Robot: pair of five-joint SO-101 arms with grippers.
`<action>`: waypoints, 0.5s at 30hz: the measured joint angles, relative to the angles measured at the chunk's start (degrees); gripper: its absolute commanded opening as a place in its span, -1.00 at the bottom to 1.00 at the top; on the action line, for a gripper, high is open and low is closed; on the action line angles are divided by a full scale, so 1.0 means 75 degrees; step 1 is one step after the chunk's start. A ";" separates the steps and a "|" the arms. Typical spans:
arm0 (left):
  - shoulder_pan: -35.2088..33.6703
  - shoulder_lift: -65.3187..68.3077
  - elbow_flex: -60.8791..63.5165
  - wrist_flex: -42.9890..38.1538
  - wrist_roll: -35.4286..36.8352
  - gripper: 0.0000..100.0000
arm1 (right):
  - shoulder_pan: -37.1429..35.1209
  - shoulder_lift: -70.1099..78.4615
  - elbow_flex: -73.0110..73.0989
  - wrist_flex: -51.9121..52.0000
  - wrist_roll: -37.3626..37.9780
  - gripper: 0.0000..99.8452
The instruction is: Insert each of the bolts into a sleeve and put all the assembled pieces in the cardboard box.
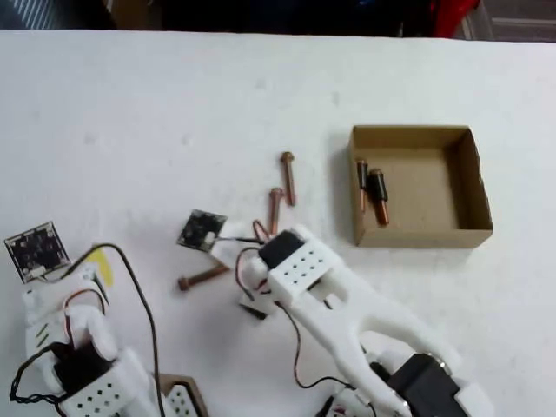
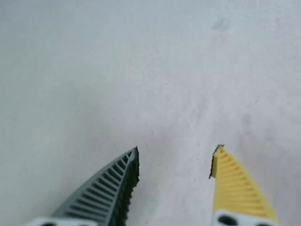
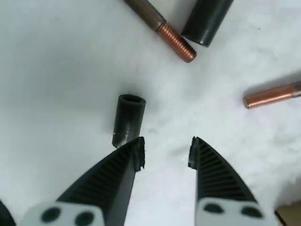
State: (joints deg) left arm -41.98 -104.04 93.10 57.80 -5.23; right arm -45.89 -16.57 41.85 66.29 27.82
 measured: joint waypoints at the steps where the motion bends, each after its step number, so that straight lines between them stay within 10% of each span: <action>1: 0.0000 0.0000 0.0000 0.0000 0.0000 -0.47 | -0.0082 0.0000 0.0000 0.0082 -0.0223 -0.71; 15: 0.0000 0.0000 0.0000 0.0000 0.0000 -0.47 | -0.0867 0.0000 0.0797 -0.0903 -0.1090 -0.71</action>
State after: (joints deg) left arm -41.98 -104.04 93.10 57.80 -5.23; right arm -52.40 -16.57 47.82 59.52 19.65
